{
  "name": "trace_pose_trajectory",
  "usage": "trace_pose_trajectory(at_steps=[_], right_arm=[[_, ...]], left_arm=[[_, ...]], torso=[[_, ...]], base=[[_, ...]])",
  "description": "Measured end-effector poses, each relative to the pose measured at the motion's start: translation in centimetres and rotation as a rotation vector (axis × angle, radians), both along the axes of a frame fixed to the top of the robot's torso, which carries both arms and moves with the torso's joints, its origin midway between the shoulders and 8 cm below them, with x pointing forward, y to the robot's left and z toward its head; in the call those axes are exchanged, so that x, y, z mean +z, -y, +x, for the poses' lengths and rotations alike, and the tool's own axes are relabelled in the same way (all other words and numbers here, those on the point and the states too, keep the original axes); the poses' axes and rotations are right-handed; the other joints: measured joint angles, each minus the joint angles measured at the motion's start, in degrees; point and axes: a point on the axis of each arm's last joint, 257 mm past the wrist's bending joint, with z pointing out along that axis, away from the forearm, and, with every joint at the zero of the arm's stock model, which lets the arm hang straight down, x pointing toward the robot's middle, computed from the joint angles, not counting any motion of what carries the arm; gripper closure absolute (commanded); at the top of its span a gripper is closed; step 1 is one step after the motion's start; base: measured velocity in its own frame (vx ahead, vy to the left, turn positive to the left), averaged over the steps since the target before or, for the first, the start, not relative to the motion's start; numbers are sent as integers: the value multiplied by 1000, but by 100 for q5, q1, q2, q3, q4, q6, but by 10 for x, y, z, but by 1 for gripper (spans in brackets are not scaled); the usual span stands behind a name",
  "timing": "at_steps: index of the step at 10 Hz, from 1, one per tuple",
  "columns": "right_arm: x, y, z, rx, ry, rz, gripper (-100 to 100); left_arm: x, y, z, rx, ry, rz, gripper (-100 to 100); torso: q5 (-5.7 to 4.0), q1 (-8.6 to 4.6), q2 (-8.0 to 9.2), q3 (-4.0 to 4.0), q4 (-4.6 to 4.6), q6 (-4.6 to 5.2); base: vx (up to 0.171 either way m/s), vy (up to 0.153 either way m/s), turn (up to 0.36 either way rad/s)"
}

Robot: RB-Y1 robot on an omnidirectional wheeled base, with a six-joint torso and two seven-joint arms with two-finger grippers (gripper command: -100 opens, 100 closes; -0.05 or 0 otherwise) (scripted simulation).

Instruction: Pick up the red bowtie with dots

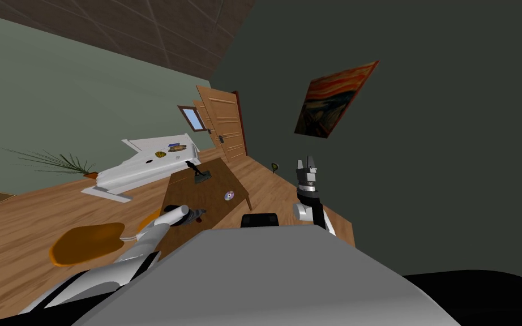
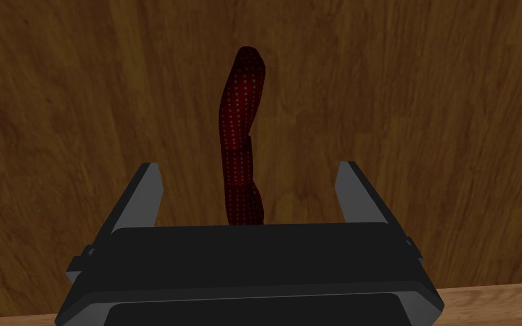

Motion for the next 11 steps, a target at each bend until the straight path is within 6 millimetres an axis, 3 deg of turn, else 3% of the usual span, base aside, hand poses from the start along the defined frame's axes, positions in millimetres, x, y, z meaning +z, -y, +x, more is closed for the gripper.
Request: trace_pose_trajectory(at_steps=[3, 4, 8, 9, 10, 11], right_arm=[[0, 0, 0, 0, 0, 0, 0], [0, 0, 0, 0, 0, 0, 0], [0, 0, 0, 0, 0, 0, 0], [0, 0, 0, 0, 0, 0, 0], [0, 0, 0, 0, 0, 0, 0], [0, 0, 0, 0, 0, 0, 0]], left_arm=[[-14, 7, -6, -8, 0, -1, -100], [-15, 7, -6, -10, 1, 1, 100], [-15, 7, -7, -3, 0, -2, 100], [-15, 8, -7, -3, 0, -2, 0], [-15, 8, -7, -4, 0, -3, 100], [-8, 4, -4, -6, 3, 2, 100]], torso=[[1, 4, -5, -4, -2, 1], [-1, -2, 3, 1, 0, 2], [3, 1, 19, 10, 4, 11], [3, 2, 18, 9, 3, 10], [3, 3, 17, 9, 3, 10], [-2, -5, 29, 15, 6, 12]], base=[[41, 28, 23], [0, 0, 0], [0, 1, 5], [0, 0, 0], [-45, -24, -71], [-99, -54, -83]])
